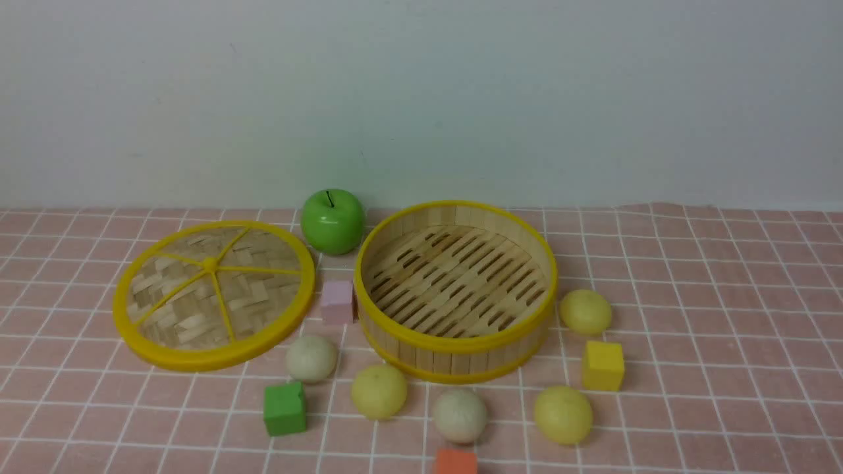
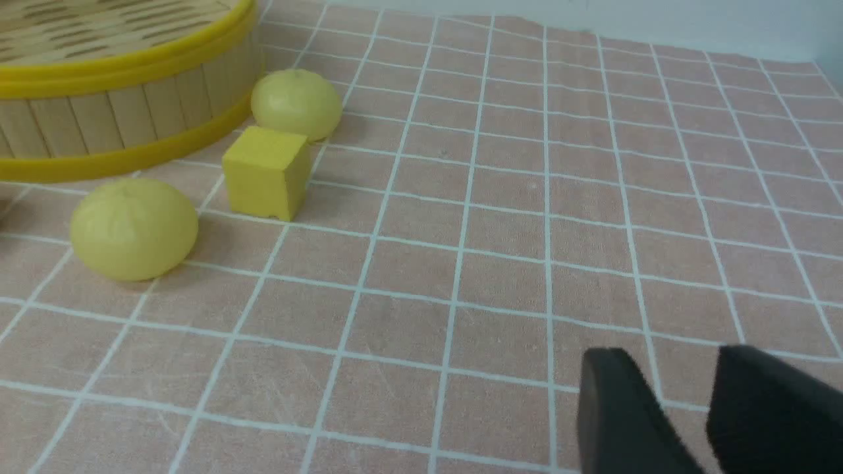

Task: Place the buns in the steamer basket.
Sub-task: Use the left arm to grab a steamed stuffed bun

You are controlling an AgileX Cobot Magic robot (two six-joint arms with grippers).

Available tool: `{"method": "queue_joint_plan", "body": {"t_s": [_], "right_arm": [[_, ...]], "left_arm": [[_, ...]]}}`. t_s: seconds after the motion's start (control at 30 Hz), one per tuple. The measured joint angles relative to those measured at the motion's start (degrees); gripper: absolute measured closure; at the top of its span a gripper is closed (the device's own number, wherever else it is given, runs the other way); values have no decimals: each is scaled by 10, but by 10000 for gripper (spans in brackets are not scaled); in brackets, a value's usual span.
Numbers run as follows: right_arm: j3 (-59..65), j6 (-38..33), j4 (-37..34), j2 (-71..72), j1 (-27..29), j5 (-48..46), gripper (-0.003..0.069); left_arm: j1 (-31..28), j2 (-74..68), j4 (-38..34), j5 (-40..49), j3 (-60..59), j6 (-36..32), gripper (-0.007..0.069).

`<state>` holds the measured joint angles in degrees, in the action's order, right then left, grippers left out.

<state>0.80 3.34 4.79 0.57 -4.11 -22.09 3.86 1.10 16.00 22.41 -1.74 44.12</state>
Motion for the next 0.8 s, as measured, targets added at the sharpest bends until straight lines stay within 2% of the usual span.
{"method": "queue_joint_plan", "body": {"t_s": [0.8], "right_arm": [[0,0,0,0,0,0,417]], "left_arm": [[0,0,0,0,0,0,479]]}}
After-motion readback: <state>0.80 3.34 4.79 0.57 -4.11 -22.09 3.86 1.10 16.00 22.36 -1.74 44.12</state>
